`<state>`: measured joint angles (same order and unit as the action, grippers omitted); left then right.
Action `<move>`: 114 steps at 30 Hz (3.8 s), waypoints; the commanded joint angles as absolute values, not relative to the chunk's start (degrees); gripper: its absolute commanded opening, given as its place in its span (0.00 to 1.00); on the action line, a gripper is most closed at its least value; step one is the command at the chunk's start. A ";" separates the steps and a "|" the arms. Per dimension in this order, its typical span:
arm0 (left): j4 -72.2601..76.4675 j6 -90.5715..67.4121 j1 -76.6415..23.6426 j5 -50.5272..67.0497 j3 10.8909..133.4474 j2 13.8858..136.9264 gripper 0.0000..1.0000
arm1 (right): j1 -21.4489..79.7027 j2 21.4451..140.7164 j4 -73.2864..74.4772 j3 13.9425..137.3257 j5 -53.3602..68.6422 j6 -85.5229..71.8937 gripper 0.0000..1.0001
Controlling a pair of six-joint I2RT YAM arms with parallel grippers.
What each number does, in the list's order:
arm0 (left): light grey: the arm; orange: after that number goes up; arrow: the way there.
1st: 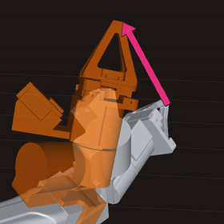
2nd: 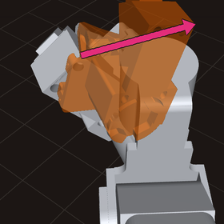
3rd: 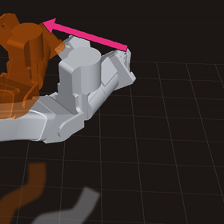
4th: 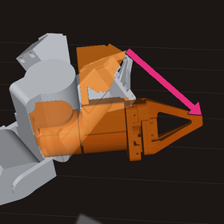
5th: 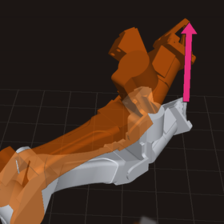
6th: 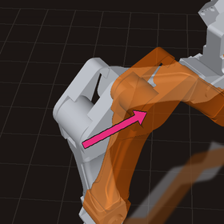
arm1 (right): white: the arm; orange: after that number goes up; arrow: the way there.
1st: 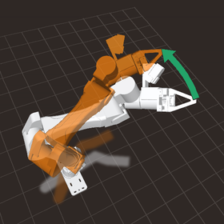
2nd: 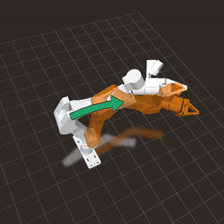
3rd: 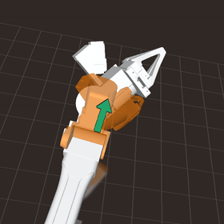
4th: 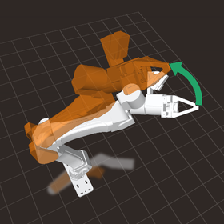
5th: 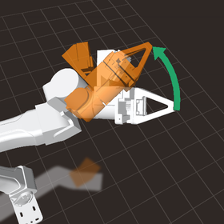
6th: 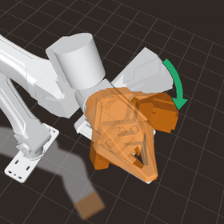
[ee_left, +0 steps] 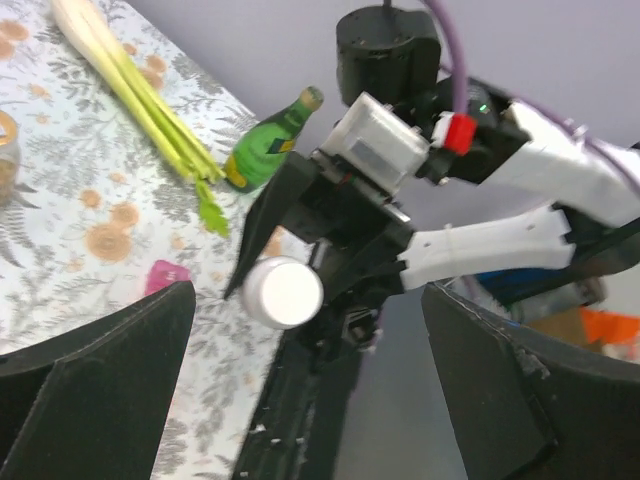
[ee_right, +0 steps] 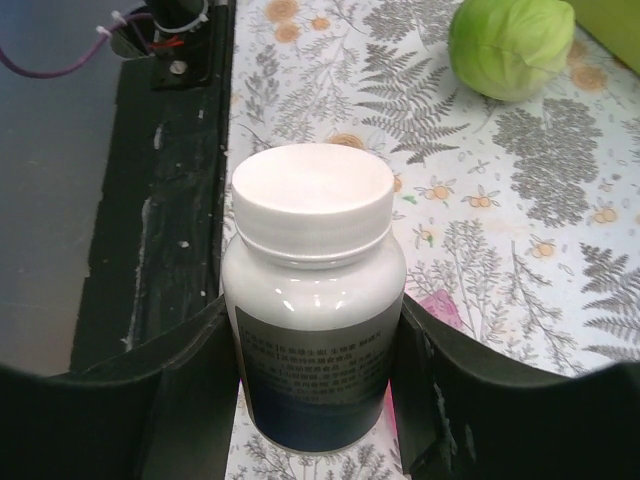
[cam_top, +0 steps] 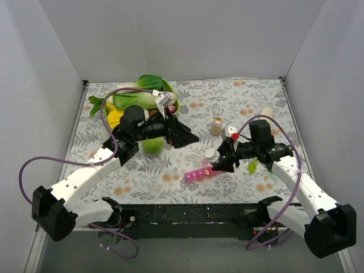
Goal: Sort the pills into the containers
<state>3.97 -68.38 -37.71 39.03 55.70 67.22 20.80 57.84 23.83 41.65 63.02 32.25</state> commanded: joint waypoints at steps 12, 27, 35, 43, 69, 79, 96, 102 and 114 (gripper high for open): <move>-20.02 -100.81 -46.65 16.45 66.43 76.62 0.93 | 21.00 55.37 21.36 43.51 49.48 34.63 0.01; -21.27 -101.25 -50.62 12.22 71.72 84.72 0.65 | 21.01 54.84 21.18 42.89 49.48 34.45 0.01; -20.66 -97.39 -51.06 14.68 72.69 85.34 0.33 | 21.01 54.49 20.92 42.54 49.13 34.28 0.01; -20.57 -94.92 -51.15 18.28 71.10 84.11 0.61 | 20.92 55.11 20.74 43.07 48.69 33.75 0.01; -20.29 -44.88 -51.15 44.55 71.46 85.25 0.18 | 20.92 57.04 21.09 42.89 57.37 30.68 0.01; -10.16 -34.14 -48.00 37.61 64.10 77.98 0.92 | 20.92 58.36 20.30 41.31 62.76 29.79 0.01; -11.47 -96.16 -47.35 21.09 60.54 70.05 0.98 | 20.92 55.37 20.21 40.69 56.08 31.90 0.01; -23.99 -95.01 -51.59 11.95 68.56 76.64 0.93 | 20.83 55.02 19.95 40.61 55.28 31.64 0.01; -23.82 -93.60 -53.35 10.98 71.80 82.44 0.72 | 20.83 55.11 19.69 40.52 55.11 31.38 0.01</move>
<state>-22.37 -94.41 -52.73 12.53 68.64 81.69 20.99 56.05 22.06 40.58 54.30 31.46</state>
